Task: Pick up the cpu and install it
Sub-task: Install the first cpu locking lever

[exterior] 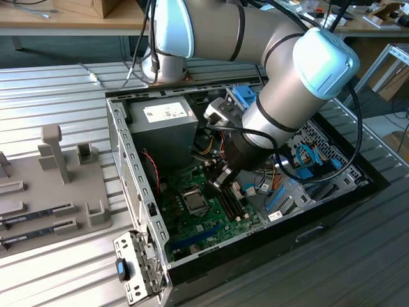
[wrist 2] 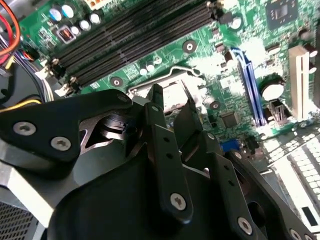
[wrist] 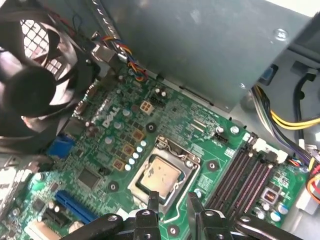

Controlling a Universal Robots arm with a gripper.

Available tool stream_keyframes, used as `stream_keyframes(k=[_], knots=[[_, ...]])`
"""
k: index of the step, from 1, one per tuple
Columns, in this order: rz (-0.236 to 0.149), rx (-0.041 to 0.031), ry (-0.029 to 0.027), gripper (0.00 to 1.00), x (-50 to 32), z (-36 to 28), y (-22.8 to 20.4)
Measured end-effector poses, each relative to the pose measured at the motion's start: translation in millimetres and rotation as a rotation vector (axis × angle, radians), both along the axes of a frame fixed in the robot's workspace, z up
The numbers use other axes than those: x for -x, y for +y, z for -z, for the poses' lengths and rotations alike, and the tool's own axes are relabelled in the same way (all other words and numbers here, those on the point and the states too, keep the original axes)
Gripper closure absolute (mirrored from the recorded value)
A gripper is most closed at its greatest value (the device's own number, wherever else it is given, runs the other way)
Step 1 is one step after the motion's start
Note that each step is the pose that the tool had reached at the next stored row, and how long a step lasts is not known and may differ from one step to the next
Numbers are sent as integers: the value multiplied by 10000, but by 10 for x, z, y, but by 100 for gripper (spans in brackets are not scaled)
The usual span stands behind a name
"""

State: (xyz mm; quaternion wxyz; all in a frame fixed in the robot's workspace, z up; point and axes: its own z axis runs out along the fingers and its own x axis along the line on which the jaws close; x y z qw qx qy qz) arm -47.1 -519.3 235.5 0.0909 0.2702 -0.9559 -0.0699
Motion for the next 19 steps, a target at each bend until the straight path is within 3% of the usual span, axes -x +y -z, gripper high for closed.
stream_keyframes(k=[5,9,10,11,13,14,19], knots=[[123,0,0,64,101,98,45],[161,1,0,64,103,103,48],[215,59,-2,64,104,107,49],[322,201,-7,64,104,110,48],[435,405,-11,64,102,110,48],[438,460,-12,64,101,111,48],[440,485,-22,64,102,111,48]])
